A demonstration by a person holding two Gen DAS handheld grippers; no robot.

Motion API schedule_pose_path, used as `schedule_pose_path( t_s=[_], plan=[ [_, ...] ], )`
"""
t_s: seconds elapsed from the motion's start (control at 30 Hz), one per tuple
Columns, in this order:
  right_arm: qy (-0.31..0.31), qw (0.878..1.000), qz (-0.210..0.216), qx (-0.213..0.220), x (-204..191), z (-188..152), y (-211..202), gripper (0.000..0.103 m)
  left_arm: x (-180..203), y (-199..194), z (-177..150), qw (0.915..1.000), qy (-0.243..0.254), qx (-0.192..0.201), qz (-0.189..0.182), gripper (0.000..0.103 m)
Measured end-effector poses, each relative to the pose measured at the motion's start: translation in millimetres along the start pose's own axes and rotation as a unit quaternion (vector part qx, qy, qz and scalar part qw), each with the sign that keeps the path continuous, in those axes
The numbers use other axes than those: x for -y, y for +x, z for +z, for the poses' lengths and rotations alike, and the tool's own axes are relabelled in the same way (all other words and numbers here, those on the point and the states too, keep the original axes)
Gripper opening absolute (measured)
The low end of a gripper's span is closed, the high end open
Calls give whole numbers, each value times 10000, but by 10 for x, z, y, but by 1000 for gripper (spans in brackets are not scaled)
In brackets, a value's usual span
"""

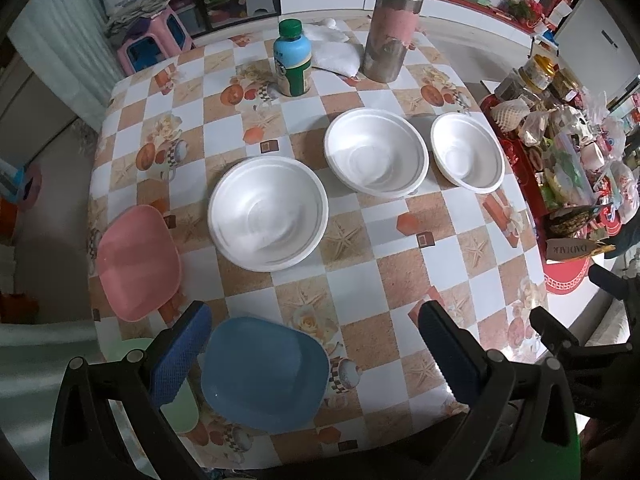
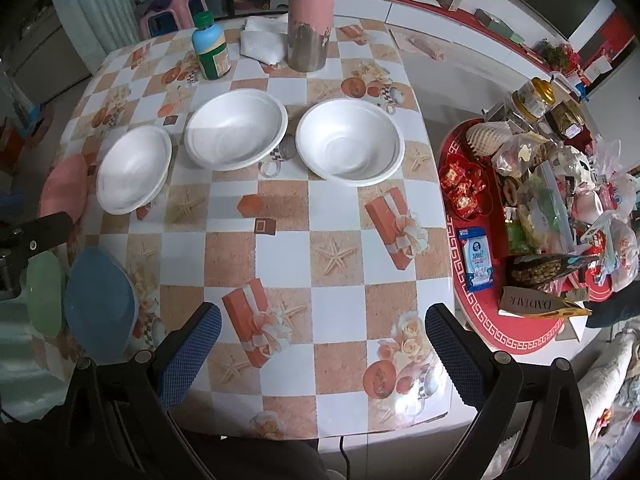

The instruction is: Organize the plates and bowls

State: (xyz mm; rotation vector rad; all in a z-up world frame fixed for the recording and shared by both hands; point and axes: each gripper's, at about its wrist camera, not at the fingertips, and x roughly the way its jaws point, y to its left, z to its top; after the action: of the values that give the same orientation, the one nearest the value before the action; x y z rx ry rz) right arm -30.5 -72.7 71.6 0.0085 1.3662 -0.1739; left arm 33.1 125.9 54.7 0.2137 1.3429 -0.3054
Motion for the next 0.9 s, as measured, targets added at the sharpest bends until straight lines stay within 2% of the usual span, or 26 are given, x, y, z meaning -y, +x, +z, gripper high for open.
schedule_pose_path(
  t_s=[0.43, 0.77, 0.83, 0.9],
  plan=[
    [38, 10000, 47, -70, 8, -31, -8, 102, -34, 21, -55, 10000, -24, -34, 53, 103],
    [-25, 9980, 184, -597, -39, -110, 205, 102, -87, 91, -252, 9995, -68, -289, 100, 103],
    [-29, 9984, 140, -547, -19, -108, 177, 102, -57, 73, -249, 9996, -8, -264, 103, 103],
    [-60, 9996, 25, -259, -6, -77, 57, 102, 3, 37, -235, 9997, 96, -202, 103, 103]
  ],
)
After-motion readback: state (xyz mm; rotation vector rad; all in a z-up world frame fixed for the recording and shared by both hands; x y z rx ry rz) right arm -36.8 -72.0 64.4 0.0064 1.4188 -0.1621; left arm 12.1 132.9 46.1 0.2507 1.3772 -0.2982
